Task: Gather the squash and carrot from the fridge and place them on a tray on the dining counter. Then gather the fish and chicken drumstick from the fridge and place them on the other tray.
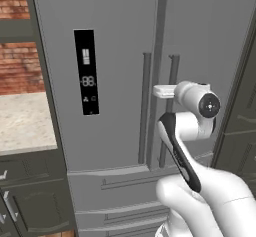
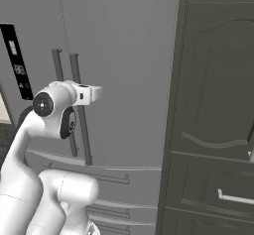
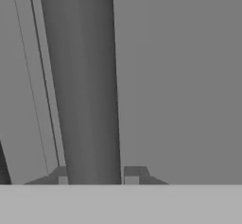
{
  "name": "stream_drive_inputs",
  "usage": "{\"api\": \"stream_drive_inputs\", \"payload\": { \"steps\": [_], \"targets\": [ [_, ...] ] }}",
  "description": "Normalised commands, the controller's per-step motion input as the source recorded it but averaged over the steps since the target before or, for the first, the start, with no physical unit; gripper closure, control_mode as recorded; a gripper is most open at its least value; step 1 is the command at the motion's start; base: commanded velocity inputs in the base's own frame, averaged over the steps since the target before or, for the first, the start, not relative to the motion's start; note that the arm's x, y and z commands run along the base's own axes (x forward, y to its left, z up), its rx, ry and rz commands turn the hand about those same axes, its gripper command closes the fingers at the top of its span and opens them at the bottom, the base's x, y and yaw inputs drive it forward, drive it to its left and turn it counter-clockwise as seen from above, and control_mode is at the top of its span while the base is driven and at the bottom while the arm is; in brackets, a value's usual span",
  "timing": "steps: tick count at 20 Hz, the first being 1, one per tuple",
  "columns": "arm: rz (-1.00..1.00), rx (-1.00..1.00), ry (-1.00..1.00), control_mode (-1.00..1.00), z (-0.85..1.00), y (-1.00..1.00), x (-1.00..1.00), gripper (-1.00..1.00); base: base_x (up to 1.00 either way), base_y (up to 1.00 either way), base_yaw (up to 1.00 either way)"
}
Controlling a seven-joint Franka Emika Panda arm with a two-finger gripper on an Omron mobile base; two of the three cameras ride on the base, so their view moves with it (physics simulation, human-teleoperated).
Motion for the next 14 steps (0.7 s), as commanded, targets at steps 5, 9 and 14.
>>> {"api": "stream_drive_inputs", "payload": {
  "steps": [5,9,14],
  "targets": [
    [-0.03,0.05,-0.11,-1.00,0.10,-0.46,-0.66,1.00,0.00,0.00,0.00],
    [-0.06,0.04,-0.11,-1.00,0.29,-0.18,-0.63,1.00,0.00,0.00,0.00],
    [-0.11,0.02,-0.03,-1.00,0.51,-0.02,-0.56,1.00,0.00,0.00,0.00]
  ]
}}
